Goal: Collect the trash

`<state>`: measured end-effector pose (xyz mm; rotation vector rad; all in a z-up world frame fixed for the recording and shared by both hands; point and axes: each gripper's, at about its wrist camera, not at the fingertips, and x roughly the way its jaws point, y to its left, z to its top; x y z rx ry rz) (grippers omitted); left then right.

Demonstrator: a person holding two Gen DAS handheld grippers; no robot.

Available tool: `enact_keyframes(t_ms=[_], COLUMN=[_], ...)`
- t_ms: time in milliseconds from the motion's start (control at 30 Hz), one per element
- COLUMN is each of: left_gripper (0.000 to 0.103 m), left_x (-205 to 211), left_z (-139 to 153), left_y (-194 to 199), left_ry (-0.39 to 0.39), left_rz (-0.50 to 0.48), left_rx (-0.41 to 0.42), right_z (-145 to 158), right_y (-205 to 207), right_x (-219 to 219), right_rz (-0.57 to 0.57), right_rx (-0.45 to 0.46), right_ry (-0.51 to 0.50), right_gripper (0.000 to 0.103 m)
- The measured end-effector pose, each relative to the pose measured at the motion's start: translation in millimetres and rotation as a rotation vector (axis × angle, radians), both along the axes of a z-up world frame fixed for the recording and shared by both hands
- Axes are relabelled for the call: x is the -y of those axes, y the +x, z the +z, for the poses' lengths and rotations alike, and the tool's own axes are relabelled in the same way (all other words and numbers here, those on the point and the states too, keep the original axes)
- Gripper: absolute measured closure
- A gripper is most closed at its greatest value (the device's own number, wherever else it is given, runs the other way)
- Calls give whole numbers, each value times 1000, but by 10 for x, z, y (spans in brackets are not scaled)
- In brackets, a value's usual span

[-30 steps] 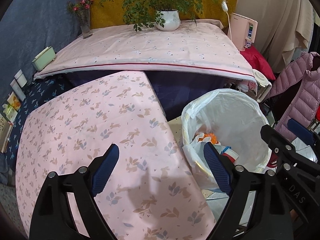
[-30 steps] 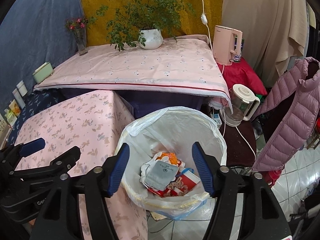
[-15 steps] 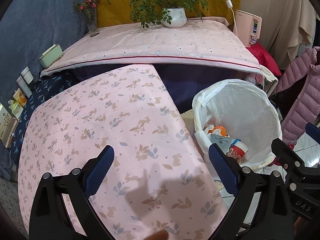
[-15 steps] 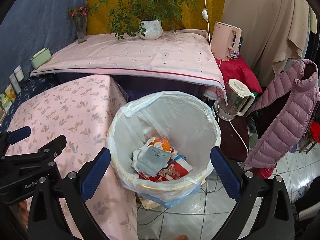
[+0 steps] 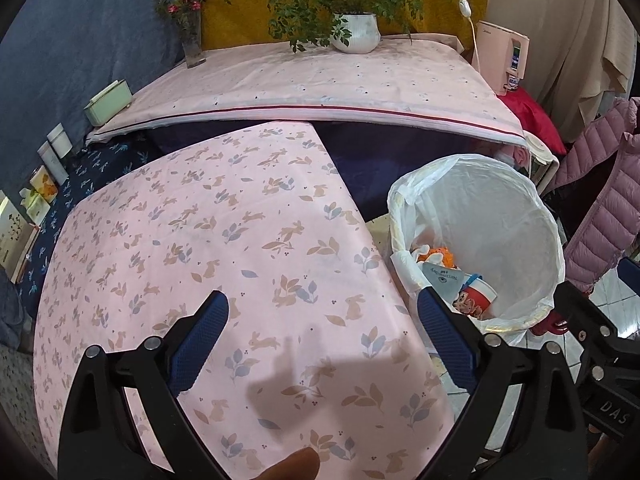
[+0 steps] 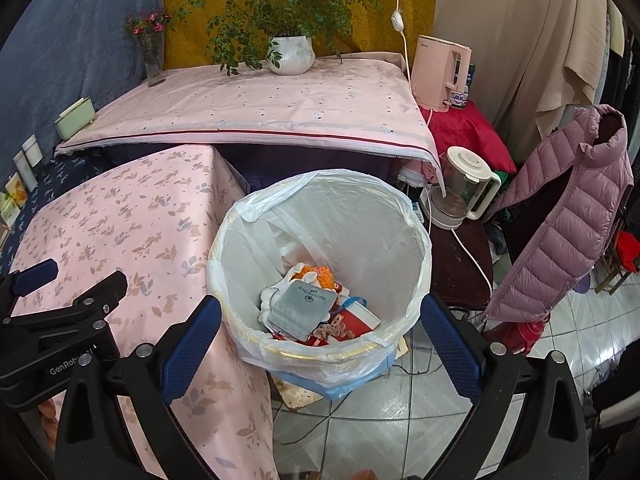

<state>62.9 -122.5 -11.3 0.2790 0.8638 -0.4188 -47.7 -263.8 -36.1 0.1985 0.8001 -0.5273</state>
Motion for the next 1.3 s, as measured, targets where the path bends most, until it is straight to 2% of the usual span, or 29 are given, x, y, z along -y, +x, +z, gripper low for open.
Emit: enact_keyframes(t_ms=[600,1300], left_gripper=[12,12], left_x=[3,-135], left_z=[-11,-37], left_y=[-65,-25], left_ry=[15,17], left_rz=[0,61], left_rx=[0,-25], right_z=[-46,-95], right_y=[-51,52], right_x=[-36,-202], right_rz=[0,68], right_rx=[-11,-40], right_ry=[6,-11], right_gripper=[7,7])
